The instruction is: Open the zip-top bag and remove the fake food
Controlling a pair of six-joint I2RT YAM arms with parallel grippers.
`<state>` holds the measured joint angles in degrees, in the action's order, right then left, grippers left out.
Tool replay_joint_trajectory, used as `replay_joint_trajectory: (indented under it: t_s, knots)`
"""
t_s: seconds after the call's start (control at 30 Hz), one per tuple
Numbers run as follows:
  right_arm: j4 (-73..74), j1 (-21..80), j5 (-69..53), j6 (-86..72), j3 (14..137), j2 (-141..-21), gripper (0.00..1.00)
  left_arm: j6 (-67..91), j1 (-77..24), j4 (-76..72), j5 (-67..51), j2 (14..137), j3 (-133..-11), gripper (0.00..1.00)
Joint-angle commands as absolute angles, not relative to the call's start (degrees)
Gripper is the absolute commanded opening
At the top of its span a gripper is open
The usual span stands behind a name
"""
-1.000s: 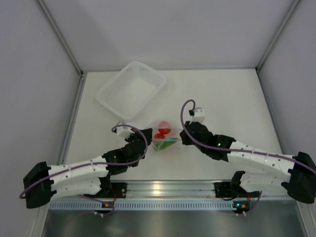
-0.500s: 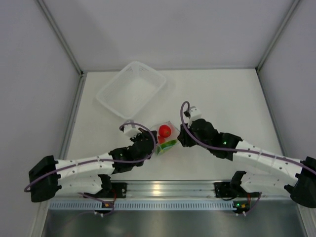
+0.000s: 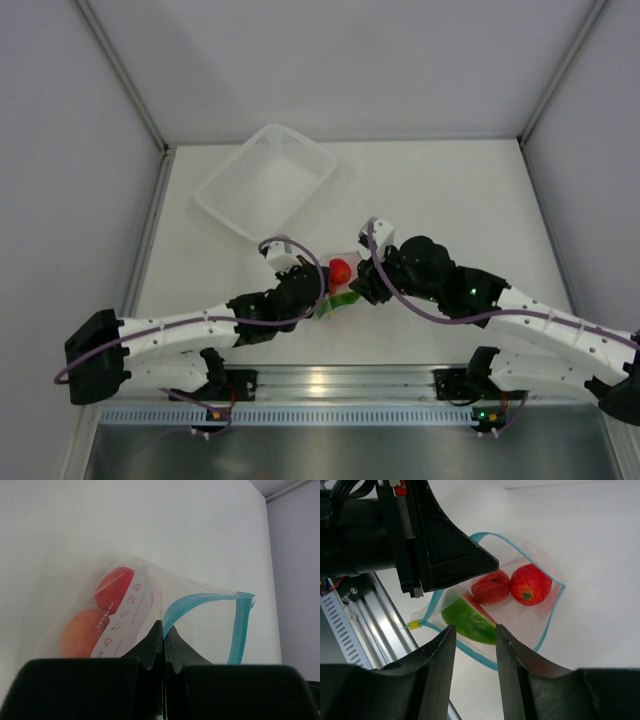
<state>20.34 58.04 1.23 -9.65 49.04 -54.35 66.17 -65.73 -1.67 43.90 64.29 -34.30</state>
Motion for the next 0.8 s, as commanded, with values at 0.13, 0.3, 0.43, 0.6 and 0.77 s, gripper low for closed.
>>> replay_joint_trajectory:
  t_s: [0.13, 0.3, 0.43, 0.6, 0.77]
  knots:
    - [13.89, 59.41, -7.46, 2.36, 48.87, -57.22, 0.39, 57.41, -65.92, -4.56, 35.7, 62.49, -36.74, 0.0]
    - [9.94, 60.47, -8.27, 3.87, 44.92, -57.48, 0.39, 52.91, -65.04, -5.62, 29.54, 60.82, -36.83, 0.0]
    - [8.26, 64.15, -2.91, 4.66, 42.98, -59.84, 0.38, 52.73, -63.38, -5.98, 22.26, 60.12, -37.0, 0.0]
    - [6.42, 68.46, 1.04, 2.91, 41.66, -60.64, 0.39, 55.36, -60.56, -5.98, 18.64, 58.71, -36.3, 0.0]
    - [4.31, 70.92, 4.03, 2.37, 40.96, -63.45, 0.42, 56.87, -56.43, -6.33, 14.15, 59.06, -36.47, 0.0]
